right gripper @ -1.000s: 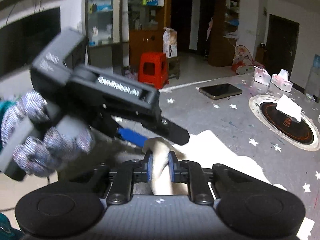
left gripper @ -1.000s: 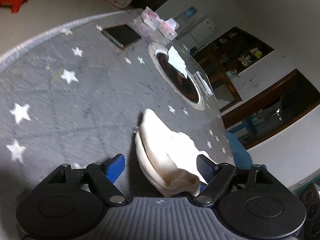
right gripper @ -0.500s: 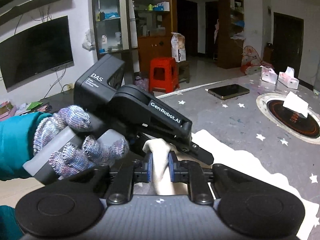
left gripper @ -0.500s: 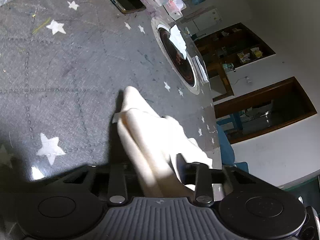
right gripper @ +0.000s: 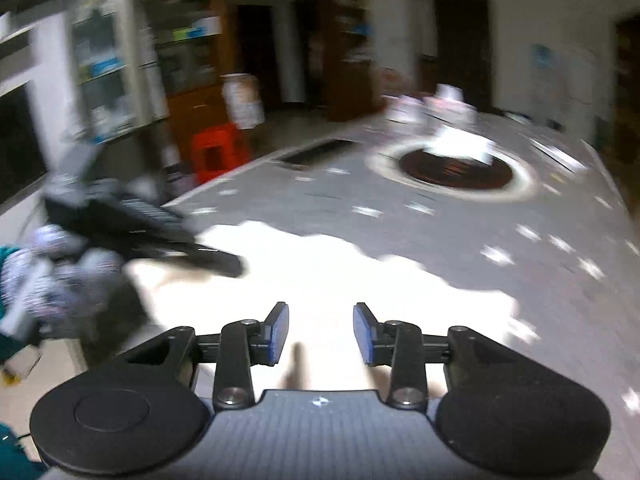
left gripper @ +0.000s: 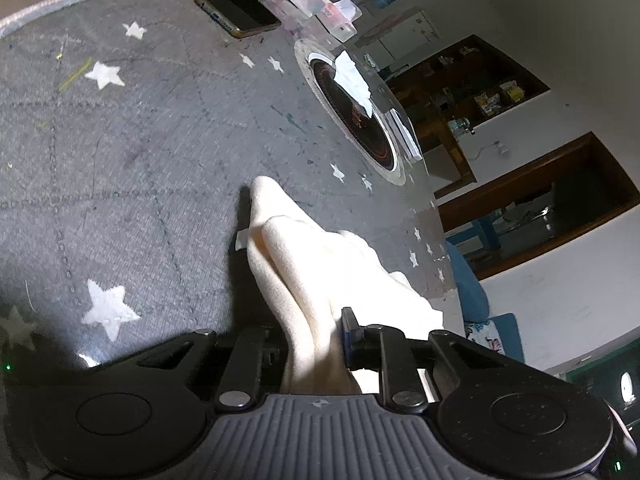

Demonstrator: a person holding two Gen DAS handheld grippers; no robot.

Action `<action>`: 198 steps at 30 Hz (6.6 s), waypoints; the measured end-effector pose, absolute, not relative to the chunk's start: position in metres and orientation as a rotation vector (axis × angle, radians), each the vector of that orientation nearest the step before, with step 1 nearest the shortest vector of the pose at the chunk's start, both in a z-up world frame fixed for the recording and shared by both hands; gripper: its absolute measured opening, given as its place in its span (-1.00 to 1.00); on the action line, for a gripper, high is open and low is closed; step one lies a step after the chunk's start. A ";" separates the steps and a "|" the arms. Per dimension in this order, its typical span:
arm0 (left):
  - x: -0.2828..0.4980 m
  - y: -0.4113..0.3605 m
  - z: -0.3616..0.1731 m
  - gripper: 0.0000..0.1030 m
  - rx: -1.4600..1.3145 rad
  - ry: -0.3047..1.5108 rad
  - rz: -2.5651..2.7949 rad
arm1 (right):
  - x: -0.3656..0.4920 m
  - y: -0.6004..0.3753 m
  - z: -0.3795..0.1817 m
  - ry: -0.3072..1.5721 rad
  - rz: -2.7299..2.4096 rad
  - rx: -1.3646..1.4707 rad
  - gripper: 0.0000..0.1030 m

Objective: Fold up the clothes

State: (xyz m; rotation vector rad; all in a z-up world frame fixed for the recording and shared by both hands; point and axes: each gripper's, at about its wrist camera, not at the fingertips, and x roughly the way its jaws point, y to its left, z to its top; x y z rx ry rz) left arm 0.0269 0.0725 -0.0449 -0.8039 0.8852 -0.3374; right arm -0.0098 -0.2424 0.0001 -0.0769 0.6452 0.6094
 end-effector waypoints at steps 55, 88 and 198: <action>0.072 -0.067 0.030 -0.67 -0.279 0.777 -0.459 | 0.019 -0.368 0.043 0.530 0.251 0.097 -0.82; 0.131 -0.186 -0.003 -0.66 -0.055 0.831 -0.502 | 0.065 -0.441 0.007 0.619 0.052 -0.016 -0.82; 0.070 -0.125 -0.013 0.89 0.097 0.730 -0.293 | 0.013 -0.363 -0.032 0.635 0.099 0.000 1.00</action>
